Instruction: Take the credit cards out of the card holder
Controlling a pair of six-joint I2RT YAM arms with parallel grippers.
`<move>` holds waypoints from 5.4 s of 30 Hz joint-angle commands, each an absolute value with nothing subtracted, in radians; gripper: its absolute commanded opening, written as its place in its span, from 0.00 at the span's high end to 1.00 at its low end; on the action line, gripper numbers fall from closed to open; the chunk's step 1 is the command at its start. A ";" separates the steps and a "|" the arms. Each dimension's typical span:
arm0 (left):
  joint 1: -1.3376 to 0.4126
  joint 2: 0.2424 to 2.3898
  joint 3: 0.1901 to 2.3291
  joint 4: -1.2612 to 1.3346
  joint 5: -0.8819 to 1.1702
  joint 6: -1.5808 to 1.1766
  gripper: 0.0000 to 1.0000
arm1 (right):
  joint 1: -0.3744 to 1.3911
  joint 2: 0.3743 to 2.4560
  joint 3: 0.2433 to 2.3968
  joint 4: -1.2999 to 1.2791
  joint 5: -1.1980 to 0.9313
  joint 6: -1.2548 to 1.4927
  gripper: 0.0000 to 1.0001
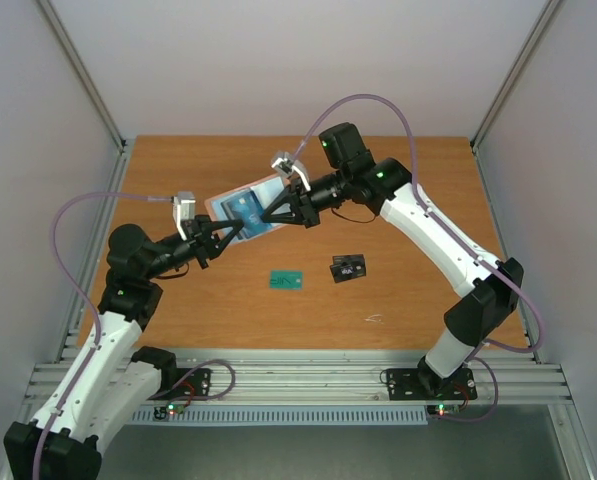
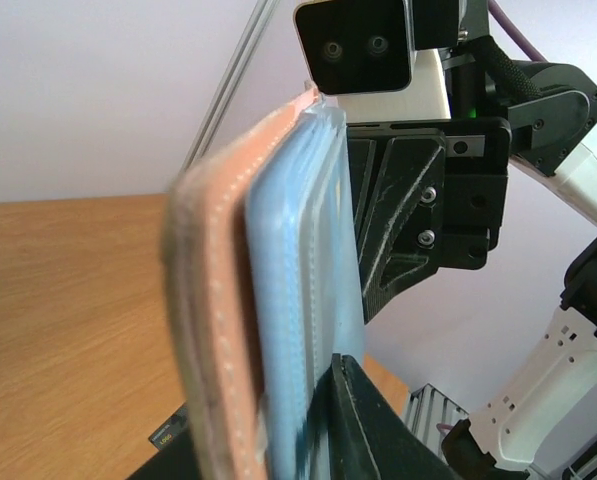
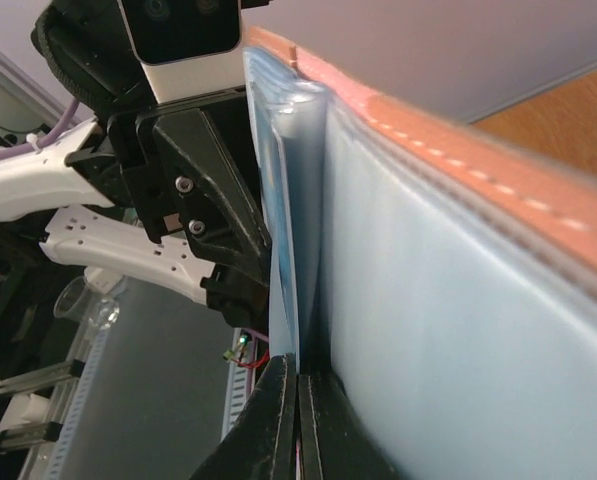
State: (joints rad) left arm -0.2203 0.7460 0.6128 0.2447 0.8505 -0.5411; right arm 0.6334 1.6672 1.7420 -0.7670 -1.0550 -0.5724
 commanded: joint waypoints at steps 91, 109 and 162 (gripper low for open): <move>-0.217 0.725 0.617 -0.134 0.126 -0.372 1.00 | 0.879 1.887 1.670 -1.006 -0.176 -1.026 0.47; -0.218 0.726 0.610 0.307 0.697 -0.595 1.00 | 0.842 1.598 1.608 -0.491 -0.258 -0.505 0.36; -0.381 0.821 0.573 -0.138 -0.355 0.912 1.00 | 0.768 1.643 1.566 -0.177 -0.784 -0.198 0.57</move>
